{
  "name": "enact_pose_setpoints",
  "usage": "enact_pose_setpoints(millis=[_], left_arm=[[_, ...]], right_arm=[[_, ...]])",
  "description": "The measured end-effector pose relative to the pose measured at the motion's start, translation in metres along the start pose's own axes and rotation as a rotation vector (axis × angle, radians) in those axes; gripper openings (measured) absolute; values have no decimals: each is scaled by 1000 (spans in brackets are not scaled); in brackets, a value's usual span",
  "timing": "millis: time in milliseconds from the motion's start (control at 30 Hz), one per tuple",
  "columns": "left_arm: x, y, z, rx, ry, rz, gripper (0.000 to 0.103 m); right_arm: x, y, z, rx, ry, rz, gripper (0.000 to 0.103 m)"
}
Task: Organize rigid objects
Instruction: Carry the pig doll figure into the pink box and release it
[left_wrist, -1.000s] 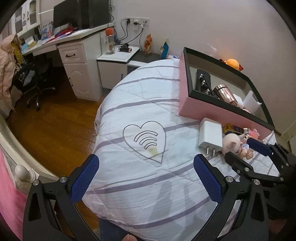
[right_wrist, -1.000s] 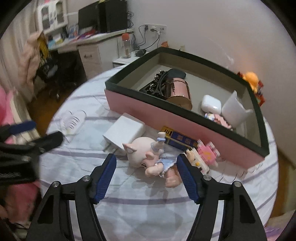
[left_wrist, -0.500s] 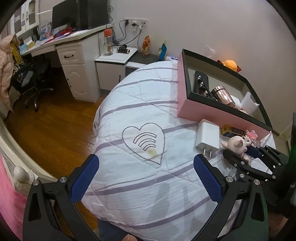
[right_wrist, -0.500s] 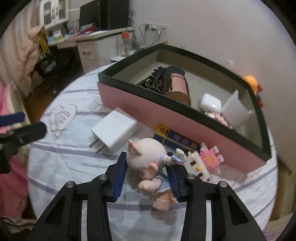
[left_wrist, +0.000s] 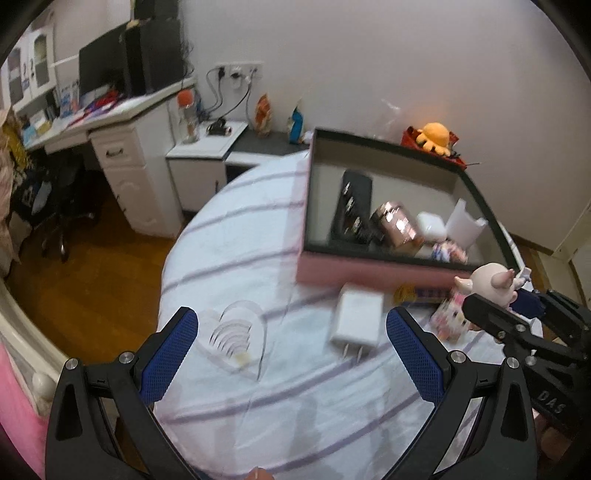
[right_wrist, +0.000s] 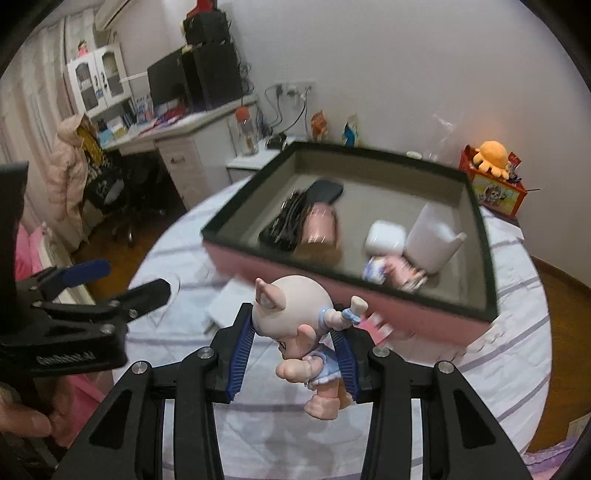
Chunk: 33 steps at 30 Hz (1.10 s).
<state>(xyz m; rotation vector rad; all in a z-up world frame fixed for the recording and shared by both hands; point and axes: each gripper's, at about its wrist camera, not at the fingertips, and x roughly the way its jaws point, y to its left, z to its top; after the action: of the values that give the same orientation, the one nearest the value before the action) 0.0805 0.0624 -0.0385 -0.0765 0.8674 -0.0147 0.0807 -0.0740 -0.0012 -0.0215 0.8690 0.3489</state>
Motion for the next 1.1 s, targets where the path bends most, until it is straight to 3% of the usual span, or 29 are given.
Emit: enact_pose_setpoints(millis=[267,533,700,900,1100], left_arm=[[20,-21,61,28,-76,1,103],[75,-45,114,52,-70,-4,103],[108,-59,127,71,-31,-8,103],[130,-73,134,95,1,-2,103],[140,-74,132,90,22,-4,103]], right_arm=[[5,-48,51,69,-65,-39,43],[49,-100,101,133,-51,-77,43],[95,-126,122,162,20,-113,43],[132,-140,119,168,115,-149,43],[135,-145,116,174,146,-163,46]])
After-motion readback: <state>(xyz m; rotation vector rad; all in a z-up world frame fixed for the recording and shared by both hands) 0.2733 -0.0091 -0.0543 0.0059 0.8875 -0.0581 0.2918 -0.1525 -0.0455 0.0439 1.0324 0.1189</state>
